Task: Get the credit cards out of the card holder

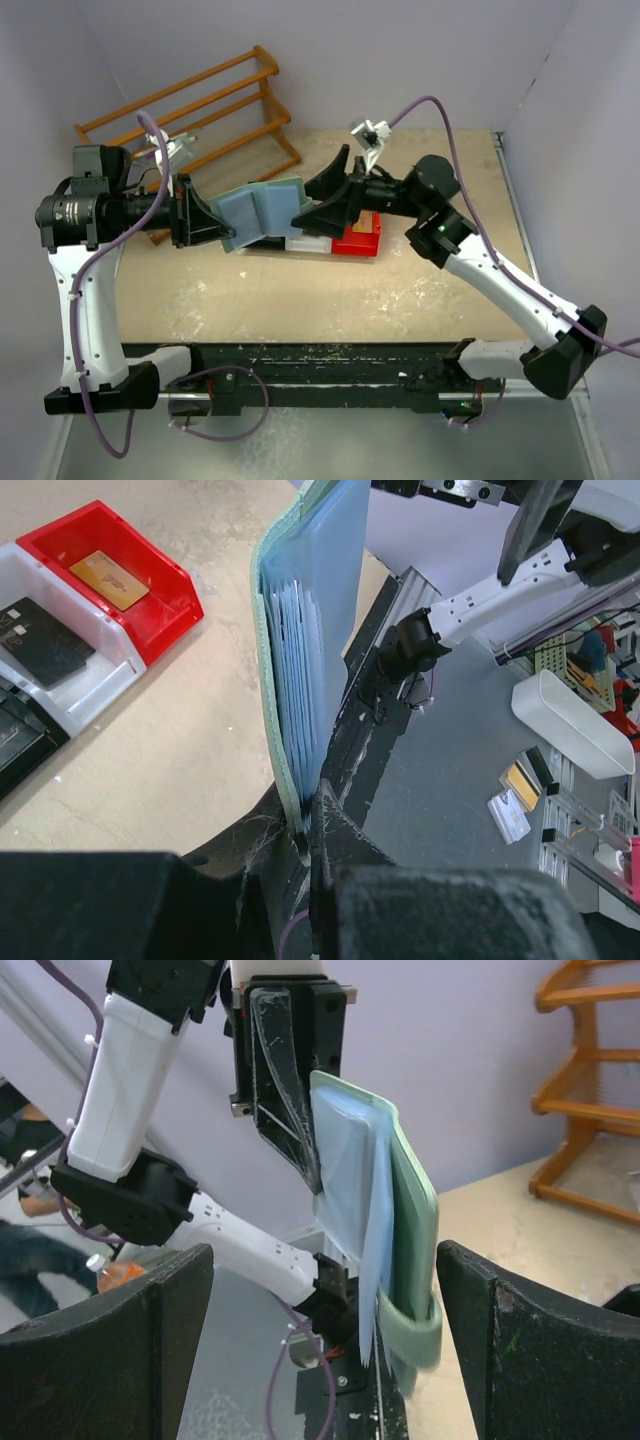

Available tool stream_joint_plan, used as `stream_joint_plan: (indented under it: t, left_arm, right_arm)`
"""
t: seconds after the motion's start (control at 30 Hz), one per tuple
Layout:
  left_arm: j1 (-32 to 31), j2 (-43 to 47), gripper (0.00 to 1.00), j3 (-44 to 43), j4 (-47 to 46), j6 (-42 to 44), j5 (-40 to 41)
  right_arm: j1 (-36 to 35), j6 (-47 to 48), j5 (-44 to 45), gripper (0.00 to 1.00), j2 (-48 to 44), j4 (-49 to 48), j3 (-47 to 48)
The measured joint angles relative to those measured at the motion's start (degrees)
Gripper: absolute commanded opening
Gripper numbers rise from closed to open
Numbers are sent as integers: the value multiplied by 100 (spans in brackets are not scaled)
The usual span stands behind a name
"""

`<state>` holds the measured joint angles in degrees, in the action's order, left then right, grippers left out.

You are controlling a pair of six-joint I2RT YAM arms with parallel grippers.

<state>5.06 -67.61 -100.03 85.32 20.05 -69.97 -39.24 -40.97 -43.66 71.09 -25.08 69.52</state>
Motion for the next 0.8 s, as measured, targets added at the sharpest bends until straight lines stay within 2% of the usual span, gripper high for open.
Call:
stream_joint_plan:
  t: [0.1, 0.17, 0.23, 0.3, 0.37, 0.43, 0.5, 0.67, 0.8]
  left_arm:
    - [0, 2, 1, 0, 72, 85, -52]
    - [0, 0, 0, -2, 173, 184, -90]
    - [0, 2, 1, -7, 251, 229, -125]
    - [0, 2, 3, -15, 291, 293, -144]
    - [0, 2, 13, -15, 313, 332, -153]
    - [0, 0, 31, -15, 321, 356, -162]
    - [0, 0, 41, -15, 306, 356, -157]
    - [0, 0, 50, 61, 240, 365, -50]
    - [0, -7, 51, 87, 275, 476, -31]
  right_arm:
    - [-323, 326, 87, 79, 308, 380, 415]
    - [-474, 529, 210, 65, 472, 638, 629]
    - [-553, 693, 306, 48, 570, 831, 728]
    - [-577, 767, 378, 24, 592, 964, 730]
    - [-595, 844, 433, 1, 592, 1025, 730]
    - [-610, 894, 522, 0, 577, 1088, 730]
    - [-614, 909, 590, 0, 564, 1161, 730]
    - [-614, 914, 793, 0, 417, 1298, 671]
    - [-614, 839, 822, 0, 238, 1287, 590]
